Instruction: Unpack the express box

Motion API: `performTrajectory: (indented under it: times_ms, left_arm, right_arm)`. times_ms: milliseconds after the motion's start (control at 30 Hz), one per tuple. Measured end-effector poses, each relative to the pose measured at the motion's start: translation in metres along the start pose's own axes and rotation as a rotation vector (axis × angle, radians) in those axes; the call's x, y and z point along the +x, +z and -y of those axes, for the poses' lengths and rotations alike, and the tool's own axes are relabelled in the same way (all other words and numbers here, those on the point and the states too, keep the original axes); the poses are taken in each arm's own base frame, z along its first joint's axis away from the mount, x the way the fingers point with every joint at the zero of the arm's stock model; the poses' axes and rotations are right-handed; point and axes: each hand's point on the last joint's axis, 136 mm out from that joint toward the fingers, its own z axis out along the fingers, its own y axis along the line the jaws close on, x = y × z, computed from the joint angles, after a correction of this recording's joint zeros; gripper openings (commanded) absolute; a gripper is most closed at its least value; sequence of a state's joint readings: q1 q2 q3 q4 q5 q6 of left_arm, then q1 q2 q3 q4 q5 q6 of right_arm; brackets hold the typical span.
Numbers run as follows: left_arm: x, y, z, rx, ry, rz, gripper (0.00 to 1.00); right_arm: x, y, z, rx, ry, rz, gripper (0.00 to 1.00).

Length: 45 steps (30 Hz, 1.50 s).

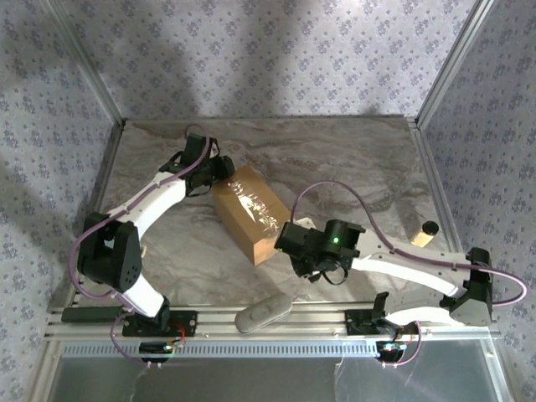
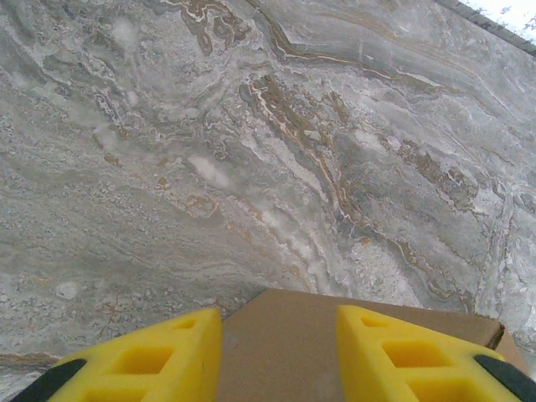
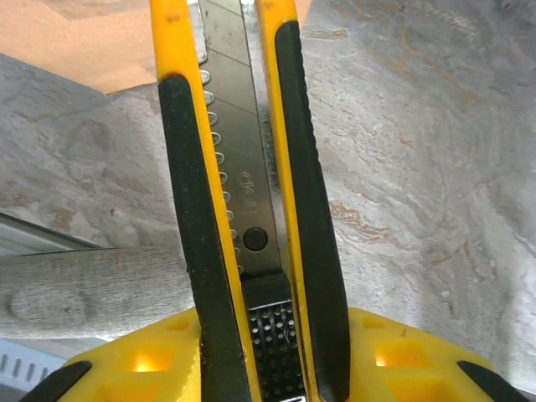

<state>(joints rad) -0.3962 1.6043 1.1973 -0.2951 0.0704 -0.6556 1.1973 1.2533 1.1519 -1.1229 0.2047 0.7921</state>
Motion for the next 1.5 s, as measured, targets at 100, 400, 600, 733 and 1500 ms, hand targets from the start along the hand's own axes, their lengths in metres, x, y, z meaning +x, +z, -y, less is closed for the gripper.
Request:
performTrajectory:
  times_ms: [100, 400, 600, 733, 1500]
  left_arm:
    - [0.001, 0.0, 0.001, 0.002, -0.005, -0.001, 0.4]
    - [0.001, 0.0, 0.002, 0.002, -0.008, -0.003, 0.4]
    - [-0.002, -0.005, 0.002, -0.02, -0.007, -0.006, 0.4]
    - [-0.01, -0.012, 0.006, -0.034, 0.003, 0.004, 0.41]
    - [-0.03, -0.054, 0.01, -0.004, -0.022, -0.004, 0.59]
  right_arm:
    - [0.0, 0.0, 0.001, -0.035, 0.024, 0.005, 0.0]
    - [0.002, 0.002, 0.0, -0.015, 0.004, 0.006, 0.0]
    - [0.001, 0.007, 0.0, 0.121, -0.076, -0.022, 0.0]
    - [-0.001, 0.007, -0.002, 0.15, -0.098, -0.015, 0.0]
    - [-0.027, 0.005, -0.018, 0.095, -0.059, 0.084, 0.0]
